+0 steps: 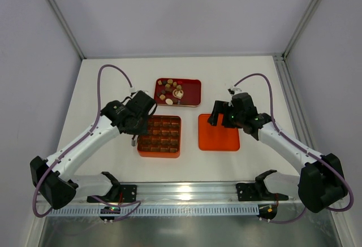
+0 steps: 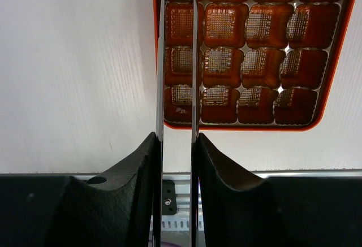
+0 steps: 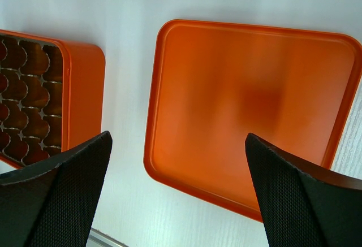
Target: Pack the chocolate
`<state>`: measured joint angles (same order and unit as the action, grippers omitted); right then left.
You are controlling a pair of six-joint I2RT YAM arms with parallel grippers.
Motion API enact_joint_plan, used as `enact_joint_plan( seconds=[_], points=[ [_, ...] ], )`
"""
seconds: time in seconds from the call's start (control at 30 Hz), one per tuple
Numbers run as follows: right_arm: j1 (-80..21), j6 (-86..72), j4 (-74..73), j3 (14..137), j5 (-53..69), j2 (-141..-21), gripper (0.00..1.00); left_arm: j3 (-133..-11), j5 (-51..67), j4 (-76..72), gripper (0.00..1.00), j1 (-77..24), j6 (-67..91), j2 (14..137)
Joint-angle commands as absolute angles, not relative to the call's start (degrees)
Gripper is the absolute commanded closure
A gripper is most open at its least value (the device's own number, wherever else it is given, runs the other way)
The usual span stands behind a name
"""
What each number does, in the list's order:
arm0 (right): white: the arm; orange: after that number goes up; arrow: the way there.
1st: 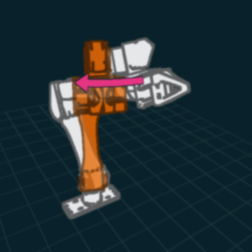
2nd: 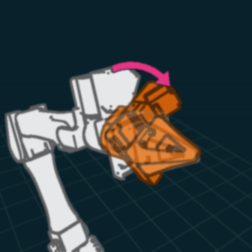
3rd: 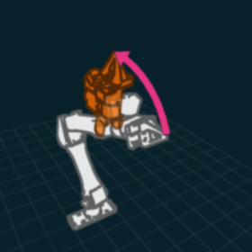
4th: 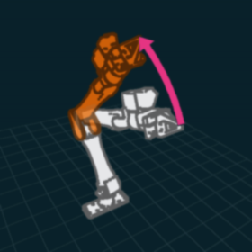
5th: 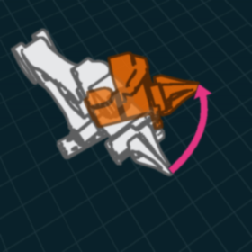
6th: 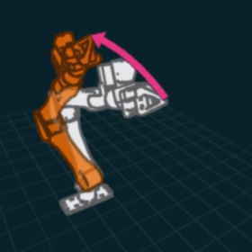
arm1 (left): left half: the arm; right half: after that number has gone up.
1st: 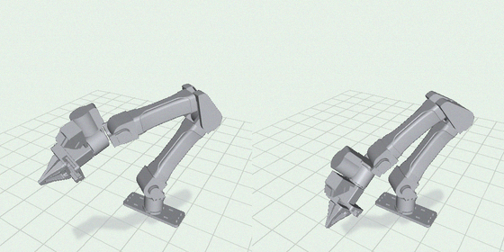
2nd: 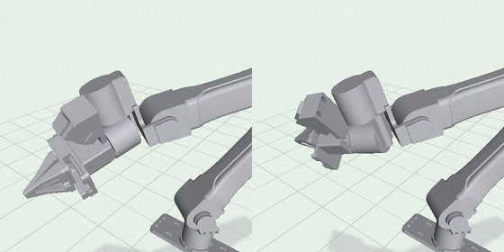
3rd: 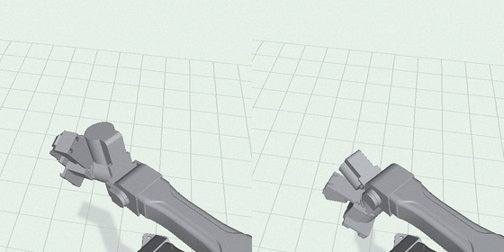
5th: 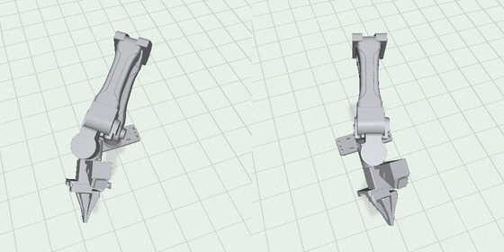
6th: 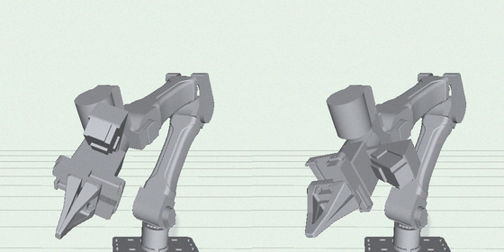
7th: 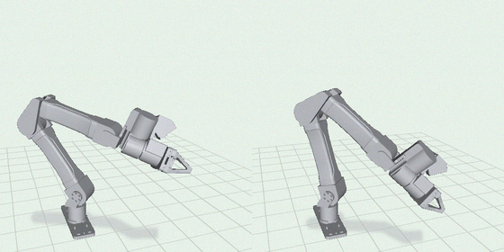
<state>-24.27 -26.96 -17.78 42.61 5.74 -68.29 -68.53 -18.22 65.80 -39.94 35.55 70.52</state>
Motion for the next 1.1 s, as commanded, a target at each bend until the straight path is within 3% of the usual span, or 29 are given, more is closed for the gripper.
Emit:
enact_joint_plan(
  seconds=[0.0,0.5,0.77,1.07],
  points=[
    [-24.52,-27.24,-16.17,43.42,6.33,-67.85,0.0,-68.64,-18.63,63.9,0.68,-39.64,35.77,69.52],
    [-24.61,-27.6,-15.64,42.89,6.59,-67.59,0.0,-68.64,-18.46,64.51,0.66,-39.64,35.68,68.82],
    [-24.52,-27.68,-15.64,42.89,6.24,-67.06,0.0,-76.88,-17.32,65.65,0.66,-39.64,34.63,70.75],
    [-24.61,-27.6,-16.26,43.33,5.28,-66.1,0.0,-88.85,-14.59,61.53,0.65,-39.64,29.27,83.3]
  ],
)
